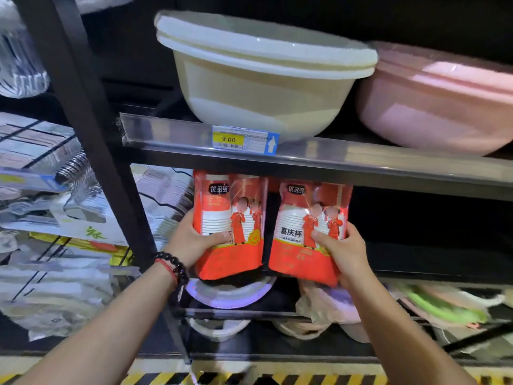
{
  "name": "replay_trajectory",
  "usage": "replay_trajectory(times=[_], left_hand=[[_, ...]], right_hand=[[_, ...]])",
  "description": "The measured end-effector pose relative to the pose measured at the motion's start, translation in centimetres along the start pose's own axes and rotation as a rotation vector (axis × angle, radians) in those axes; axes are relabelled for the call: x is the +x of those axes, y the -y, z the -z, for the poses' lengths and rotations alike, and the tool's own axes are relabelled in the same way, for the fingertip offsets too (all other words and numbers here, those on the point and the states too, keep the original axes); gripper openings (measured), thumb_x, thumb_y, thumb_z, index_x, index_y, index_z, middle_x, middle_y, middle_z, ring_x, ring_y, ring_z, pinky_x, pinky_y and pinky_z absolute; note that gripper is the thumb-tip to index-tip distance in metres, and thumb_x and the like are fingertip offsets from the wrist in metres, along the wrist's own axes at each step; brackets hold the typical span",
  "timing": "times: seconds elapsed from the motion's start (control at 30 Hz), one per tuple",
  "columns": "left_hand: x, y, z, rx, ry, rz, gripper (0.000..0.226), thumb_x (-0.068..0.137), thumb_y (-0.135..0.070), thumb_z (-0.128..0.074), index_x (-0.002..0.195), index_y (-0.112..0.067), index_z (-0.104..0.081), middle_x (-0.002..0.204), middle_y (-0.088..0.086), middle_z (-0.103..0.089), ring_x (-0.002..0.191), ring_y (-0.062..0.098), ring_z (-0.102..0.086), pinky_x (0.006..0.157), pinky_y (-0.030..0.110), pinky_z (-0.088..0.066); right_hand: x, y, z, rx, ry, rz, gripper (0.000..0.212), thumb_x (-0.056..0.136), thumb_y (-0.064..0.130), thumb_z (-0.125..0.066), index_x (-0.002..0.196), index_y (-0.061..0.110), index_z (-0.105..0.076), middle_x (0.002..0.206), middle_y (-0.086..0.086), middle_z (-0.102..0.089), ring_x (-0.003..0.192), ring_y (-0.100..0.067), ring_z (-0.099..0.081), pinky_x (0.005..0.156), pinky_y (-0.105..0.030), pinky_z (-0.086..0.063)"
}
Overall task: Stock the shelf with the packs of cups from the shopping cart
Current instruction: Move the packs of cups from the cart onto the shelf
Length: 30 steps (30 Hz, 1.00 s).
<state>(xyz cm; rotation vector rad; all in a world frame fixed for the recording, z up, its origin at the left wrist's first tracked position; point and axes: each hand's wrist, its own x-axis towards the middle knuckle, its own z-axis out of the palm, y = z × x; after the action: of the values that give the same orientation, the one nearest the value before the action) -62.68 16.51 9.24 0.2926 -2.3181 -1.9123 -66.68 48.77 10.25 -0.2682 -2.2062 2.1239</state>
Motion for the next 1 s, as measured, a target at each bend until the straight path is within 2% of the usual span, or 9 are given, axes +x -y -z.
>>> replay_trajectory(times=[0.2,0.27,0.33,0.43,0.5,0.6,0.73,0.87,1.0], left_hand=[[4.6,-0.4,-1.4,0.129,-0.075,0.114,0.061,0.034,-0.053,-0.088,0.085,-0.021,-0.078,0.085,-0.002,-0.079,0.084,0.018,-0.075,0.08,0.038,-0.061],[6.3,0.3,-1.9,0.178,-0.144,0.178,0.073,0.032,-0.05,-0.09,0.091,-0.01,-0.078,0.092,0.006,-0.077,0.086,0.022,-0.073,0.081,0.04,-0.06],[8.2,1.3,-2.3,0.14,-0.191,0.243,0.064,0.049,-0.033,-0.094,0.102,-0.004,-0.074,0.105,0.011,-0.075,0.093,0.022,-0.071,0.088,0.038,-0.058],[11.1,2.3,-2.8,0.155,-0.18,0.254,0.046,0.087,-0.022,-0.073,0.127,-0.002,-0.063,0.133,0.019,-0.062,0.122,0.03,-0.06,0.095,0.022,-0.043],[12.4,1.9,-3.1,0.065,-0.18,0.209,0.049,0.098,-0.027,-0.06,0.138,-0.001,-0.053,0.144,0.02,-0.052,0.133,0.032,-0.05,0.093,0.021,-0.037],[14.6,2.1,-3.4,0.246,-0.131,0.164,0.057,0.09,-0.015,-0.07,0.14,0.001,-0.048,0.142,0.019,-0.054,0.129,0.032,-0.053,0.081,0.025,-0.045],[17.1,1.8,-2.4,0.289,-0.278,-0.038,0.08,0.07,-0.013,-0.087,0.136,-0.003,-0.044,0.127,0.004,-0.058,0.113,0.021,-0.056,0.093,0.024,-0.041],[19.6,2.0,-2.5,0.325,-0.277,-0.003,0.08,0.071,-0.027,-0.084,0.138,-0.012,-0.044,0.131,0.002,-0.06,0.115,0.019,-0.058,0.091,0.028,-0.043],[20.8,2.7,-2.9,0.315,-0.315,-0.018,0.068,0.077,-0.021,-0.079,0.137,-0.021,-0.046,0.128,-0.001,-0.063,0.116,0.023,-0.06,0.096,0.029,-0.046]], right_hand=[[6.9,-1.4,-2.1,-0.048,-0.025,-0.093,0.057,0.047,0.027,-0.096,0.095,0.003,-0.076,0.082,-0.01,-0.078,0.069,-0.021,-0.076,0.06,-0.032,-0.06],[9.0,-3.0,-3.1,-0.003,-0.059,-0.132,0.058,0.055,0.013,-0.094,0.106,-0.004,-0.074,0.089,-0.01,-0.077,0.069,-0.015,-0.074,0.065,-0.03,-0.059],[10.7,-4.7,-3.8,0.052,-0.096,-0.125,0.051,0.067,-0.003,-0.087,0.114,-0.003,-0.069,0.109,-0.013,-0.074,0.072,-0.007,-0.072,0.068,-0.026,-0.059],[12.7,-5.6,-4.8,0.034,-0.058,0.006,0.059,0.071,0.002,-0.088,0.123,0.009,-0.064,0.125,-0.012,-0.069,0.095,-0.014,-0.073,0.082,-0.031,-0.059],[13.9,-5.3,-5.3,-0.042,-0.061,0.087,0.058,0.069,0.005,-0.09,0.119,0.021,-0.064,0.113,0.0,-0.073,0.106,-0.021,-0.07,0.093,-0.037,-0.055],[15.5,-4.8,-5.9,-0.087,-0.027,0.183,0.051,0.07,-0.004,-0.084,0.101,0.031,-0.063,0.095,0.015,-0.071,0.094,-0.01,-0.071,0.086,-0.033,-0.055],[17.0,-5.5,-6.7,-0.021,0.143,0.264,0.058,0.077,-0.015,-0.074,0.129,0.004,-0.055,0.119,-0.01,-0.073,0.106,-0.021,-0.072,0.081,-0.031,-0.06],[18.3,-4.8,-8.0,-0.057,0.175,0.28,0.059,0.082,-0.008,-0.075,0.134,0.005,-0.052,0.119,-0.004,-0.073,0.107,-0.017,-0.072,0.08,-0.026,-0.059],[19.5,-4.6,-8.8,-0.07,0.191,0.301,0.064,0.082,-0.008,-0.074,0.139,0.003,-0.048,0.13,-0.015,-0.067,0.116,-0.024,-0.068,0.09,-0.032,-0.058]])
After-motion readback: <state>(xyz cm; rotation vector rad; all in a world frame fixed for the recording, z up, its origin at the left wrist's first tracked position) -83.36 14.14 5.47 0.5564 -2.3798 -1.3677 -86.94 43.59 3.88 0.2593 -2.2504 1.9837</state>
